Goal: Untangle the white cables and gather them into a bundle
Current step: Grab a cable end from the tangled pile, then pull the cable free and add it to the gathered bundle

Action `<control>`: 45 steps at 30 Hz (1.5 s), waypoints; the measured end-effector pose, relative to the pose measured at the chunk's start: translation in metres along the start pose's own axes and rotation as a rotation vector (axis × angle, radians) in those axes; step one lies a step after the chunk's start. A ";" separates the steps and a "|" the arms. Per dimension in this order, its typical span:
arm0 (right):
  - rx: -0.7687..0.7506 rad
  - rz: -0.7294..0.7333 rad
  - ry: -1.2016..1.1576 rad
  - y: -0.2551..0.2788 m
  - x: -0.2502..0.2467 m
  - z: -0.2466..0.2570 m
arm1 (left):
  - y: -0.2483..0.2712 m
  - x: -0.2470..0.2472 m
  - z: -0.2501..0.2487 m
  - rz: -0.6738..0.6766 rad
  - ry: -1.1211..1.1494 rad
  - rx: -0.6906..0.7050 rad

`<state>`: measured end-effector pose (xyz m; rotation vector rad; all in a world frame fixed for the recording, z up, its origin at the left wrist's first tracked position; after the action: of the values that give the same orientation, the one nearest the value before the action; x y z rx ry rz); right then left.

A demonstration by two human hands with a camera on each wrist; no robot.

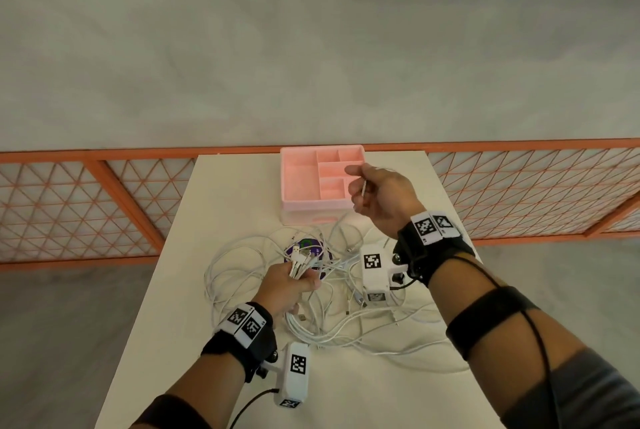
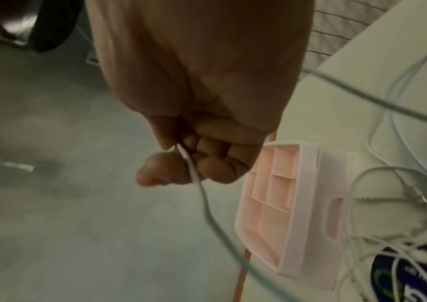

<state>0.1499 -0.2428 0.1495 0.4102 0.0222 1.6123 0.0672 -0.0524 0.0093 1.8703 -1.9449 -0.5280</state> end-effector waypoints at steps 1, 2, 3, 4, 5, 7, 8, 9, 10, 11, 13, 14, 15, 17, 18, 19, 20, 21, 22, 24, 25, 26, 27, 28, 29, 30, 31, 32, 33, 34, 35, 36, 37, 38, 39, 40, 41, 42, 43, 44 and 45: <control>-0.013 0.017 0.067 0.002 0.003 -0.003 | -0.001 0.000 -0.004 -0.019 0.024 0.009; -0.022 0.048 0.146 0.004 0.006 -0.007 | -0.001 0.000 -0.008 -0.045 0.062 0.025; -0.023 0.088 0.246 0.007 0.009 -0.014 | -0.001 -0.001 -0.012 -0.069 0.113 0.040; -0.012 0.135 0.363 0.011 0.013 -0.023 | -0.001 0.000 -0.018 -0.084 0.180 0.050; 0.008 0.185 0.484 0.015 0.017 -0.033 | 0.000 0.001 -0.024 -0.083 0.254 0.058; 0.056 0.297 0.675 0.024 0.026 -0.056 | 0.002 0.005 -0.036 -0.046 0.361 0.091; 0.079 0.354 0.738 0.029 0.032 -0.068 | 0.003 0.007 -0.042 -0.029 0.387 0.109; 0.100 0.405 0.778 0.035 0.037 -0.077 | 0.004 0.009 -0.047 -0.016 0.396 0.121; 0.118 0.442 0.798 0.040 0.041 -0.085 | 0.004 0.010 -0.050 -0.003 0.387 0.129; 0.131 0.463 0.799 0.044 0.042 -0.092 | 0.005 0.010 -0.052 0.009 0.368 0.130; 0.156 0.475 0.783 0.048 0.042 -0.100 | 0.007 0.010 -0.052 0.024 0.328 0.132; 0.175 0.478 0.782 0.049 0.041 -0.102 | 0.008 0.009 -0.051 0.029 0.312 0.138; 0.197 0.481 0.787 0.049 0.038 -0.104 | 0.009 0.009 -0.050 0.029 0.297 0.147; 0.238 0.471 0.771 0.049 0.030 -0.104 | 0.011 0.009 -0.049 -0.003 0.274 0.177; 0.252 0.450 0.719 0.048 0.025 -0.102 | 0.011 0.009 -0.048 -0.029 0.273 0.194; 0.260 0.416 0.637 0.047 0.020 -0.100 | 0.012 0.009 -0.048 -0.053 0.281 0.212; 0.264 0.358 0.543 0.046 0.014 -0.096 | 0.011 0.008 -0.049 -0.072 0.297 0.229; 0.270 0.272 0.452 0.044 0.008 -0.093 | 0.011 0.007 -0.049 -0.082 0.314 0.242; 0.276 0.169 0.379 0.041 0.002 -0.090 | 0.010 0.006 -0.050 -0.078 0.320 0.250; 0.304 0.011 0.300 0.036 -0.009 -0.089 | 0.009 0.008 -0.050 -0.024 0.295 0.248; 0.322 -0.021 0.282 0.034 -0.011 -0.089 | 0.011 0.011 -0.050 0.020 0.270 0.244; 0.325 -0.030 0.249 0.031 -0.011 -0.088 | 0.012 0.015 -0.050 0.063 0.237 0.238; 0.304 -0.036 0.185 0.028 -0.010 -0.086 | 0.014 0.019 -0.049 0.100 0.196 0.230; 0.269 -0.050 0.098 0.025 -0.008 -0.081 | 0.016 0.023 -0.047 0.122 0.153 0.220; 0.232 -0.072 0.010 0.021 -0.007 -0.075 | 0.017 0.026 -0.044 0.128 0.123 0.208; 0.199 -0.100 -0.060 0.018 -0.007 -0.067 | 0.017 0.027 -0.042 0.123 0.114 0.192; 0.170 -0.135 -0.110 0.015 -0.008 -0.058 | 0.016 0.026 -0.040 0.117 0.119 0.177; 0.140 -0.176 -0.143 0.012 -0.012 -0.048 | 0.016 0.025 -0.037 0.113 0.126 0.164; 0.104 -0.221 -0.153 0.009 -0.017 -0.038 | 0.016 0.023 -0.035 0.111 0.126 0.156; 0.063 -0.265 -0.140 0.007 -0.024 -0.027 | 0.016 0.020 -0.033 0.110 0.118 0.152; 0.020 -0.302 -0.106 0.005 -0.031 -0.017 | 0.017 0.017 -0.031 0.108 0.112 0.147; -0.019 -0.330 -0.058 0.004 -0.039 -0.009 | 0.017 0.014 -0.030 0.104 0.111 0.142; -0.054 -0.348 -0.004 0.004 -0.045 -0.002 | 0.017 0.012 -0.029 0.100 0.119 0.139; -0.085 -0.359 0.049 0.003 -0.052 0.002 | 0.016 0.010 -0.029 0.095 0.130 0.139; -0.111 -0.373 0.095 0.003 -0.060 0.004 | 0.016 0.009 -0.030 0.093 0.140 0.142; -0.131 -0.389 0.131 0.003 -0.066 0.006 | 0.016 0.010 -0.032 0.092 0.147 0.147; -0.144 -0.401 0.156 0.003 -0.072 0.006 | 0.016 0.011 -0.034 0.092 0.151 0.155; -0.148 -0.406 0.178 0.004 -0.077 0.005 | 0.016 0.013 -0.036 0.091 0.150 0.164; -0.139 -0.410 0.203 0.005 -0.082 0.004 | 0.016 0.014 -0.037 0.090 0.146 0.172; -0.126 -0.424 0.229 0.005 -0.088 0.003 | 0.016 0.015 -0.037 0.093 0.138 0.175; -0.114 -0.447 0.250 0.005 -0.094 0.001 | 0.015 0.016 -0.037 0.102 0.130 0.173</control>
<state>0.1475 -0.3347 0.1289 0.1008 0.1974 1.2063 0.0728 -0.0677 0.0488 1.8436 -2.0405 -0.2078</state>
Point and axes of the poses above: each hand's wrist, its own y-axis away from the middle knuckle, its own x-axis out of the palm, z = x × y, the point moved 3 cm from there along -y, towards the middle knuckle, and after that the axes turned 4 degrees about y, right-handed, at the moved point
